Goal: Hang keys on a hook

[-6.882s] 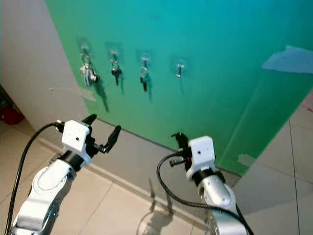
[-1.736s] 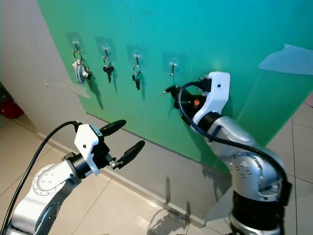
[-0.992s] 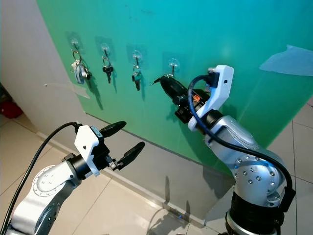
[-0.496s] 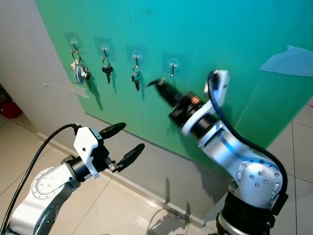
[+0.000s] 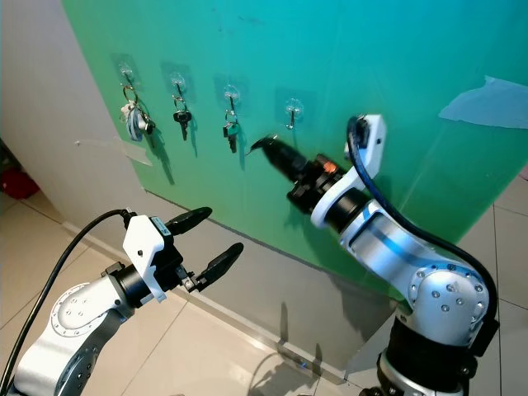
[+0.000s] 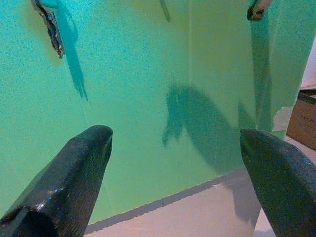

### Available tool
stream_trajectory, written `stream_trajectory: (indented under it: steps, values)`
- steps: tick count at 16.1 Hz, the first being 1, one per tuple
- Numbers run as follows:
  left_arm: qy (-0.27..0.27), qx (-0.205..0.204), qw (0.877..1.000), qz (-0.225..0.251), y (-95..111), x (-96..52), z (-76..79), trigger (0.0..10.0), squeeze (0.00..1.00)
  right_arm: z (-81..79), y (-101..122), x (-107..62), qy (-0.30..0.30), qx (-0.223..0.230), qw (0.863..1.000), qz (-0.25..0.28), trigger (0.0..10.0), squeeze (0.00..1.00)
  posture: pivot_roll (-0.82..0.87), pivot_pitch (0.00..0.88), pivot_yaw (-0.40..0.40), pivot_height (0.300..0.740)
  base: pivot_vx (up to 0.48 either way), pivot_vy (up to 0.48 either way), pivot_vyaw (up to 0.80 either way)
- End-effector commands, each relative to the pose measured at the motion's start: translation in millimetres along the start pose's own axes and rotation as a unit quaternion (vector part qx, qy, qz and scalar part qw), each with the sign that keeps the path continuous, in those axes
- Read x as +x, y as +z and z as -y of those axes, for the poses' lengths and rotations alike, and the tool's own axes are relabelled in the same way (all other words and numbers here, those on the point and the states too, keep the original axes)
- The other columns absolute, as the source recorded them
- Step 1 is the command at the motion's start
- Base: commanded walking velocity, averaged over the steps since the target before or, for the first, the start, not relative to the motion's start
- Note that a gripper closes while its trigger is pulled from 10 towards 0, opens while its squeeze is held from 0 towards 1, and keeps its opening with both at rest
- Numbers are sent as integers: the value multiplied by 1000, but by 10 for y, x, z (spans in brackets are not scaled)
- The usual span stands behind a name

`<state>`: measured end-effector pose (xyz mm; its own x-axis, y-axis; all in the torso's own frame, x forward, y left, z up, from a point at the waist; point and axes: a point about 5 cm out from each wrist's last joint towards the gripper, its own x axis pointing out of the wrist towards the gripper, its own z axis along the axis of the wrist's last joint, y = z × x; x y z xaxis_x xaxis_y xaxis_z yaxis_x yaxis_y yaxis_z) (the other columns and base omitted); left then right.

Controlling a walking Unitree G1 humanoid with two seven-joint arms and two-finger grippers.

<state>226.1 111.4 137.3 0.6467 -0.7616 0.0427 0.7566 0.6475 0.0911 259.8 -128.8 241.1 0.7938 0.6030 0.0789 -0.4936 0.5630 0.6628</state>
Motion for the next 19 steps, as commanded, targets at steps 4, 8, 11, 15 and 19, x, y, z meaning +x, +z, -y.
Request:
stream_trajectory:
  steps: [4,8,11,15,19]
  values:
    - [-3,4,1000,-1,20,-17,18,10000,0,-10,111,22,-8,-30,999,20,10000,0,-73,0,32,740,0,0,0]
    - [-4,2,1000,-1,16,-18,17,10000,0,18,120,76,-21,-41,999,19,10000,0,-73,0,33,740,0,0,0]
    - [-4,2,1000,-1,14,-21,22,10000,0,22,87,80,-21,-36,999,11,10000,0,-73,0,33,740,0,0,0]
    - [-5,1,1000,0,16,-20,27,10000,0,103,66,82,-50,-18,999,9,10000,0,-74,0,32,740,0,0,0]
    - [-6,2,1000,-1,19,-20,21,10000,0,128,109,99,-59,-12,998,25,10000,0,-72,0,35,740,0,0,0]
